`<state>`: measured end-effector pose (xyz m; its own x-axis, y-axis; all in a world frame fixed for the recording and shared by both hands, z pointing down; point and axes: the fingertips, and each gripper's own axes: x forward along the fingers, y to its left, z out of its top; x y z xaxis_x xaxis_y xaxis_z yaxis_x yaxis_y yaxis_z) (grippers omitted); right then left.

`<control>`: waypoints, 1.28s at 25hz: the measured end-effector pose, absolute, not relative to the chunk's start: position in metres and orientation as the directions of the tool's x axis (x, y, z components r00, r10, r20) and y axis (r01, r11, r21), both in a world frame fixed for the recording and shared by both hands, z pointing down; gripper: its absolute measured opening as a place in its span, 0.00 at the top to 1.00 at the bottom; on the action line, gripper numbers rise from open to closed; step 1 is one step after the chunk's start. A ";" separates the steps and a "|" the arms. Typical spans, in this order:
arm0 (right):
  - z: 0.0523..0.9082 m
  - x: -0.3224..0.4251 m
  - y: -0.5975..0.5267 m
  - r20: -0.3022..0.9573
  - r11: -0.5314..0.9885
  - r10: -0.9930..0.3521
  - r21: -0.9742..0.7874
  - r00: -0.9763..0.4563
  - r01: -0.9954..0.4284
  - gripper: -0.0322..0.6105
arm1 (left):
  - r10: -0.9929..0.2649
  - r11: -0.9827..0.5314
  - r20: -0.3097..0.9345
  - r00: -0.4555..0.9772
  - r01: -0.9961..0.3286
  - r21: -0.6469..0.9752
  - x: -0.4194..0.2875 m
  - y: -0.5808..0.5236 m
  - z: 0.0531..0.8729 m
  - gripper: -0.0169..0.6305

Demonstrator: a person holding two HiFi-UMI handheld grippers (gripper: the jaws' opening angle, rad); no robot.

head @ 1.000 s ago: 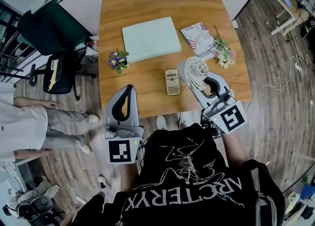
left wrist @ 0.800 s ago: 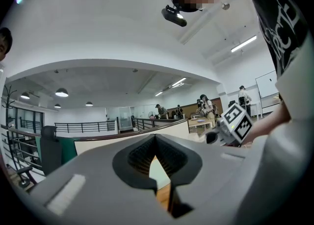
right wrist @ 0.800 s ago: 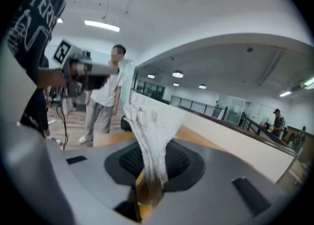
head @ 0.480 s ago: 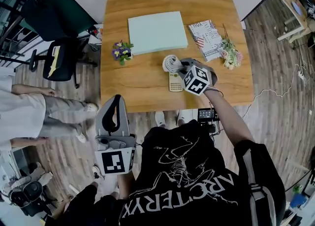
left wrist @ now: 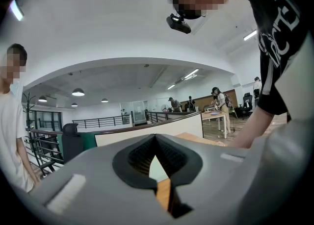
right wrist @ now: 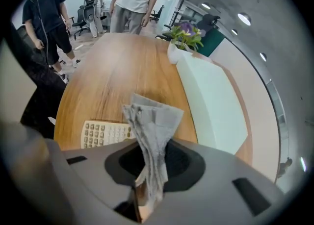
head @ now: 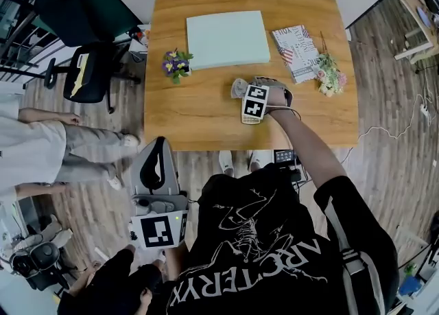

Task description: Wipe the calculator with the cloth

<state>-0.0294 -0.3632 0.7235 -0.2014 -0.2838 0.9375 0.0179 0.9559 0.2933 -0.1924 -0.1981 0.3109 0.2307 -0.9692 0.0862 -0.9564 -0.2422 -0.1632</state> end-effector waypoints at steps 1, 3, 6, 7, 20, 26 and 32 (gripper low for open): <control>0.724 -0.030 -0.363 0.940 0.957 -0.281 0.291 -0.196 0.022 0.81 | -0.969 -0.244 0.084 0.233 -0.956 -0.162 -0.192 -0.198 0.311 0.96; 0.725 -0.031 -0.361 0.941 0.958 -0.276 0.285 -0.193 0.020 0.81 | -0.967 -0.250 0.080 0.240 -0.955 -0.162 -0.190 -0.198 0.312 0.96; 0.722 -0.031 -0.355 0.942 0.959 -0.272 0.282 -0.198 0.023 0.81 | -0.966 -0.254 0.090 0.241 -0.953 -0.166 -0.187 -0.198 0.314 0.96; 0.722 -0.031 -0.351 0.942 0.959 -0.269 0.280 -0.200 0.029 0.81 | -0.966 -0.256 0.091 0.243 -0.953 -0.165 -0.186 -0.198 0.314 0.96; 0.722 -0.032 -0.274 0.952 0.962 -0.233 0.255 -0.198 0.097 0.81 | -0.947 -0.319 0.082 0.310 -0.937 -0.145 -0.172 -0.202 0.317 0.96; 0.722 -0.031 -0.235 0.959 0.971 -0.193 0.216 -0.206 0.097 0.81 | -0.938 -0.345 0.070 0.339 -0.930 -0.129 -0.167 -0.206 0.317 0.96; 0.725 -0.033 -0.208 0.966 0.981 -0.151 0.173 -0.209 0.087 0.81 | -0.931 -0.366 0.051 0.362 -0.921 -0.131 -0.163 -0.206 0.314 0.96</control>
<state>-0.0329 -0.2077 0.7248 -0.2093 -0.1515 0.9661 0.0869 0.9811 0.1726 -0.1634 -0.2060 0.3140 0.3620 -0.9308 0.0507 -0.9215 -0.3656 -0.1312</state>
